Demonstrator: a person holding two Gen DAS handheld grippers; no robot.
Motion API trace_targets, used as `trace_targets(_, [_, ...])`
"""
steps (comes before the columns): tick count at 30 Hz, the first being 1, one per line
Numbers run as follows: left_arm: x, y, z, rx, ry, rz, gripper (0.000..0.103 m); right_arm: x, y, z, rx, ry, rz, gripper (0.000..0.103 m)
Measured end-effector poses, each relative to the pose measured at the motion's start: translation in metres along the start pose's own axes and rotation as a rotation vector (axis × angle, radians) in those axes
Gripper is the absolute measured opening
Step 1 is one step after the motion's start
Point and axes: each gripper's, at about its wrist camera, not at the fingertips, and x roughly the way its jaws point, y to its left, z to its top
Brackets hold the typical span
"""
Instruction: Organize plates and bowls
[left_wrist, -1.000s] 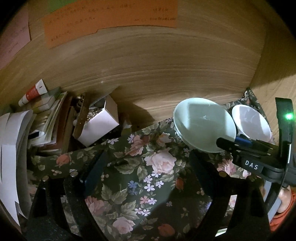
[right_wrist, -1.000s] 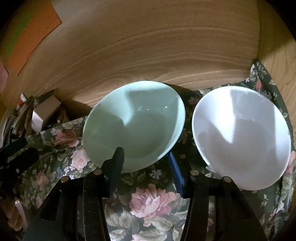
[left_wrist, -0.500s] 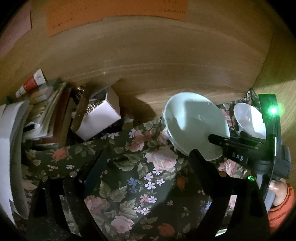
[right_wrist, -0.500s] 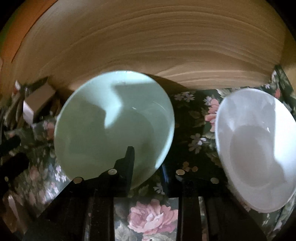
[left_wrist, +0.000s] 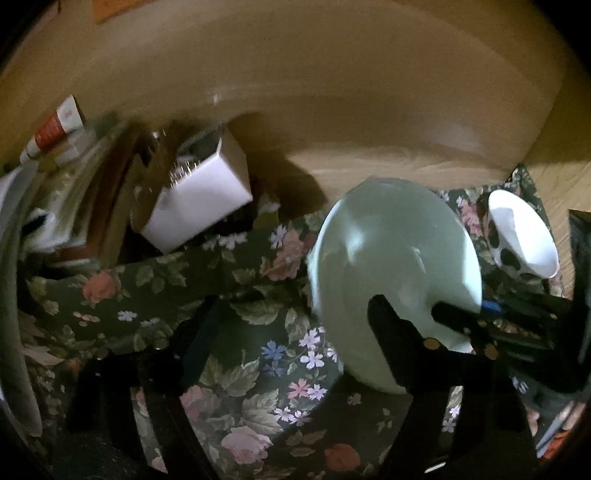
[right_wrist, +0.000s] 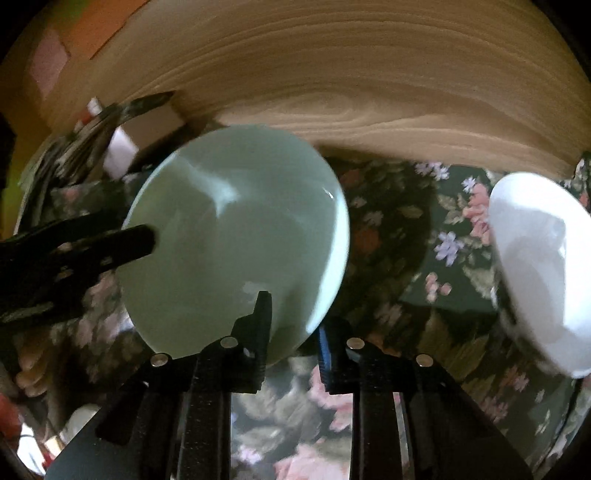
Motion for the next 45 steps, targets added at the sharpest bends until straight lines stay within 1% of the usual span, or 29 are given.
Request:
trace_targets(2, [0.005, 0.0, -0.003, -0.003, 0.022, -0.001, 0.075, -0.003, 0.001, -0.003, 0.008, 0.014, 0.017, 0.02])
trace_targets(4, [0.008, -0.001, -0.006, 0.003, 0.039, -0.003, 0.071, -0.009, 0.002, -0.006, 0.005, 0.004, -0.003, 0.021])
trace_targets(5, [0.01, -0.002, -0.008, 0.008, 0.049, -0.007, 0.066, -0.01, 0.003, -0.007, 0.003, 0.002, -0.009, 0.025])
trace_targets(6, [0.012, -0.004, -0.009, 0.011, 0.056, -0.01, 0.064, -0.012, 0.004, -0.008, -0.002, 0.008, -0.007, 0.032])
trace_targets(7, [0.013, -0.005, -0.01, 0.015, 0.065, -0.013, 0.063, -0.016, 0.003, -0.01, -0.002, 0.009, -0.003, 0.036])
trace_targets(8, [0.014, -0.007, -0.01, 0.017, 0.069, -0.019, 0.058, -0.017, 0.003, -0.011, 0.004, 0.002, -0.007, 0.043])
trace_targets(9, [0.015, -0.01, -0.011, 0.019, 0.072, -0.02, 0.054, -0.019, 0.003, -0.012, 0.011, -0.008, -0.016, 0.046])
trace_targets(10, [0.016, -0.012, -0.011, 0.023, 0.075, -0.024, 0.053, -0.019, 0.002, -0.01, 0.02, -0.018, -0.025, 0.047])
trace_targets(11, [0.016, -0.013, -0.011, 0.025, 0.077, -0.029, 0.051, -0.018, 0.0, -0.009, 0.036, -0.026, -0.026, 0.047])
trace_targets(14, [0.021, -0.019, -0.011, 0.029, 0.081, -0.028, 0.04, -0.021, -0.017, -0.004, 0.075, -0.031, -0.015, 0.047])
trace_targets(15, [0.023, -0.02, -0.011, 0.03, 0.085, -0.029, 0.036, -0.016, -0.011, 0.002, 0.081, -0.031, -0.017, 0.047])
trace_targets(16, [0.025, -0.021, -0.012, 0.03, 0.088, -0.031, 0.034, -0.012, -0.007, 0.006, 0.084, -0.029, -0.018, 0.046])
trace_targets(17, [0.027, -0.022, -0.012, 0.031, 0.092, -0.035, 0.03, -0.01, -0.008, 0.007, 0.086, -0.033, -0.015, 0.044])
trace_targets(18, [0.03, -0.024, -0.012, 0.031, 0.095, -0.039, 0.027, -0.008, -0.01, 0.006, 0.085, -0.035, -0.015, 0.038])
trace_targets(19, [0.031, -0.024, -0.013, 0.034, 0.099, -0.043, 0.025, -0.005, -0.01, 0.007, 0.082, -0.033, -0.013, 0.034])
trace_targets(21, [0.036, -0.027, -0.014, 0.048, 0.101, -0.046, 0.017, -0.002, -0.012, 0.008, 0.081, -0.022, 0.004, 0.022])
trace_targets(22, [0.036, -0.028, -0.014, 0.054, 0.099, -0.044, 0.015, -0.001, -0.012, 0.008, 0.08, -0.02, 0.009, 0.021])
trace_targets(24, [0.038, -0.033, -0.015, 0.066, 0.091, -0.037, 0.015, 0.006, -0.01, 0.011, 0.077, -0.016, 0.025, 0.015])
trace_targets(25, [0.038, -0.035, -0.015, 0.07, 0.087, -0.035, 0.015, 0.012, -0.008, 0.009, 0.071, -0.013, 0.021, 0.015])
trace_targets(27, [0.037, -0.037, -0.015, 0.074, 0.086, -0.03, 0.015, 0.013, -0.005, 0.009, 0.063, -0.016, 0.006, 0.015])
trace_targets(30, [0.034, -0.038, -0.016, 0.068, 0.087, -0.03, 0.015, 0.013, -0.001, 0.009, 0.071, -0.018, 0.007, 0.015])
trace_targets(32, [0.029, -0.04, -0.017, 0.072, 0.079, -0.036, 0.015, 0.005, -0.001, 0.008, 0.074, -0.032, 0.007, 0.015])
trace_targets(33, [0.027, -0.039, -0.017, 0.074, 0.075, -0.038, 0.015, 0.005, 0.009, 0.006, 0.076, -0.038, 0.005, 0.015])
trace_targets(39, [-0.003, -0.043, -0.022, 0.079, 0.015, -0.053, 0.015, -0.031, 0.014, -0.002, 0.072, -0.105, 0.002, 0.015])
trace_targets(45, [-0.039, -0.04, -0.027, 0.061, -0.057, -0.072, 0.015, -0.063, 0.025, -0.009, 0.053, -0.18, -0.003, 0.015])
